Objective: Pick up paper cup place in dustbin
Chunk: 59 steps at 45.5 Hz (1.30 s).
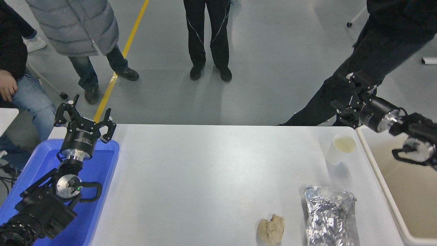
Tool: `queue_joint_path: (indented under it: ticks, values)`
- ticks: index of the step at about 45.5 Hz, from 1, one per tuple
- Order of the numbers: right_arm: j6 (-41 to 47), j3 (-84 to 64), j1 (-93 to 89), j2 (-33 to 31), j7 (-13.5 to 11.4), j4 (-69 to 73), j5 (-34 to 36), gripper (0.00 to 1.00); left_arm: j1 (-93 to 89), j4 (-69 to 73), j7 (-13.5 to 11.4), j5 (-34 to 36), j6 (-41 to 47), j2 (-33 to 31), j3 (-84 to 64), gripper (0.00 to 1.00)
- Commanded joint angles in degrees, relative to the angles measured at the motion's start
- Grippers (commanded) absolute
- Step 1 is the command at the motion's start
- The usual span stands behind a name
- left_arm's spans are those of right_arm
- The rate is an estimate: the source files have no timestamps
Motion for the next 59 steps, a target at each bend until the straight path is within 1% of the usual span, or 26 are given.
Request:
queue_joint_path:
  ticks: [1,6,9,12,13,15,18,21,24,29,32,39,46,53,59]
  values:
    - [0.89,-29.42,19.05,1.98,-0.03,9.89,-1.19,1.00,0.00,0.05,0.06,0.01,-0.02,0.00,0.09,0.98]
    - [5.02,-41.64,28.63,3.92,-0.03,14.12,-4.87,1.00,0.00,-0.04,0.06,0.01,-0.02,0.00,0.09,0.98]
    - [7.48,-44.56,32.42,6.55,-0.12,15.35,-6.89,1.00,0.00,0.05,-0.03,0.01,0.06,0.00,0.09,0.98]
    - [9.59,-45.44,34.01,9.80,-0.30,16.14,-10.49,1.00,0.00,-0.04,0.06,0.01,0.06,0.00,0.09,0.98]
    - [11.42,-45.44,35.58,11.03,-0.56,16.66,-14.16,1.00,0.00,0.05,0.06,0.01,-0.02,0.00,0.09,0.98]
    - [14.33,-45.35,38.04,12.09,-1.09,17.37,-17.35,1.00,0.00,0.05,0.06,0.01,0.06,0.00,0.00,0.98]
    - [19.42,-45.00,41.38,13.24,-2.23,18.60,-19.55,1.00,0.00,-0.04,0.06,-0.08,0.06,0.00,0.00,0.98]
    - [23.48,-45.00,44.02,14.73,-3.55,19.65,-20.17,1.00,0.00,0.05,0.06,0.01,0.06,0.00,0.00,0.98]
    - [23.48,-45.00,46.22,17.45,-4.51,20.71,-22.54,1.00,0.00,0.05,0.06,-0.08,0.06,0.00,0.00,0.98]
    - [23.48,-44.74,50.00,19.13,-4.78,23.17,-25.27,1.00,0.00,0.05,0.06,-0.08,0.06,0.00,0.00,0.98]
    - [23.48,-44.74,51.67,19.22,-5.39,23.70,-25.80,1.00,0.00,0.05,0.06,-0.08,0.06,0.00,0.00,0.98]
    - [23.48,-44.12,54.92,19.39,-8.56,23.70,-25.45,1.00,0.00,0.05,-0.03,0.01,0.06,0.00,0.00,0.98]
    - [23.48,-43.51,60.02,18.95,-8.65,24.58,-24.39,1.00,0.00,0.05,-0.03,-0.08,0.06,0.00,0.00,0.98]
    - [23.48,-45.61,64.59,17.99,-8.65,24.49,-21.23,1.00,0.00,0.05,-0.03,-0.08,0.06,0.00,0.00,0.98]
    - [23.48,-47.20,65.30,17.90,-8.65,25.63,-20.17,1.00,0.00,0.05,-0.03,0.01,0.06,0.00,0.00,0.98]
